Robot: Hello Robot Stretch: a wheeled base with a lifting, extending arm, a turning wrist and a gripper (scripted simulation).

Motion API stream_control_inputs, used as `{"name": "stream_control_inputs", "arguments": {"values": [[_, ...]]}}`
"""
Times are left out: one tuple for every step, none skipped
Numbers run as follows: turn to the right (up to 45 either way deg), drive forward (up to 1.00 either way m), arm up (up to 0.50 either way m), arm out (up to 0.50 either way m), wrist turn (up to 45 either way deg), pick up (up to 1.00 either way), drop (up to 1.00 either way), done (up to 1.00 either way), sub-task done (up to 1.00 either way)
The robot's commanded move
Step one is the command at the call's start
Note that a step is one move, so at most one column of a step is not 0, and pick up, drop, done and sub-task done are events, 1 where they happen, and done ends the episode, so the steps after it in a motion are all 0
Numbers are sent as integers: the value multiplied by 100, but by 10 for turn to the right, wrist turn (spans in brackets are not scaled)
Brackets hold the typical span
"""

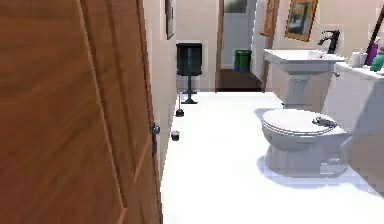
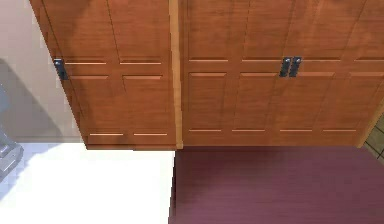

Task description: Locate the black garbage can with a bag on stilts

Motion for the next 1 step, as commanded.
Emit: {"name": "stream_control_inputs", "arguments": {"values": [[30,0,0,0,0,0,0,0,0]]}}
